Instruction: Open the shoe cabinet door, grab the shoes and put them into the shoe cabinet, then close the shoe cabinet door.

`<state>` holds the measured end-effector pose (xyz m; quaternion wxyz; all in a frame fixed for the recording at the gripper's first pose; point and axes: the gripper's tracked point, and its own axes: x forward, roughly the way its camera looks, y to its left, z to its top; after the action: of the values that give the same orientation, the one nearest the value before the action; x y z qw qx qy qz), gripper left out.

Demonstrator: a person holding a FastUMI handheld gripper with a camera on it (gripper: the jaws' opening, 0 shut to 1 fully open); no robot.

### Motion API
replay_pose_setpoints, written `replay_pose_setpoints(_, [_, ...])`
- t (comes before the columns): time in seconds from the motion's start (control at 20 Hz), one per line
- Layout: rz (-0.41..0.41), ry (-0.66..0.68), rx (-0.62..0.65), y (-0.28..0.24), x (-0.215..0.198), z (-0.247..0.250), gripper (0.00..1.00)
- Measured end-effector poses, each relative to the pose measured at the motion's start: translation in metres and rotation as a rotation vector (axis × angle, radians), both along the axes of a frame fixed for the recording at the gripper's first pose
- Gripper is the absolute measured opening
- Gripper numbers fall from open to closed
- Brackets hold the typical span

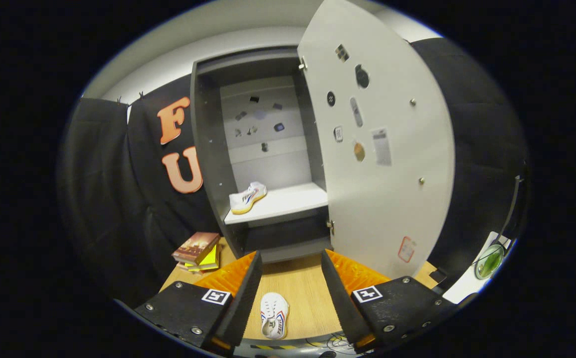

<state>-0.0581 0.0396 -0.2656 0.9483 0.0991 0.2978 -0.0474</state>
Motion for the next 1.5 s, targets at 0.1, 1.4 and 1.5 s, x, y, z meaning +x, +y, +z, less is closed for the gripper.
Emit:
replay_pose_setpoints(0.1, [0.036,0.082,0.009,0.009,0.0,-0.044,0.79])
replay_pose_setpoints(1.4, [0.195,0.553,0.079,0.157,-0.078,-0.334,0.61])
replay_pose_setpoints(1.5, [0.156,0.533,0.022,0.152,-0.074,-0.342,0.51])
